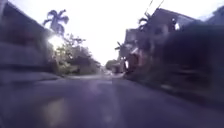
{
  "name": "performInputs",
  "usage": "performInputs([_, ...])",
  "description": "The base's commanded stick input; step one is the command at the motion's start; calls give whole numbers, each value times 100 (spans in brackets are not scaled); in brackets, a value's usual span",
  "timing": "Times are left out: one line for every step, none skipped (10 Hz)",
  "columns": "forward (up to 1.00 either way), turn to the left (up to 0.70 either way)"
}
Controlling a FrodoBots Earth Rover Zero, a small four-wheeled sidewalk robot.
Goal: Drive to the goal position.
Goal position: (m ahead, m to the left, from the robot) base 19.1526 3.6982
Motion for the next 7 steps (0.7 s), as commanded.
performInputs([70,0])
performInputs([70,0])
performInputs([70,0])
performInputs([70,0])
performInputs([70,0])
performInputs([70,0])
performInputs([70,0])
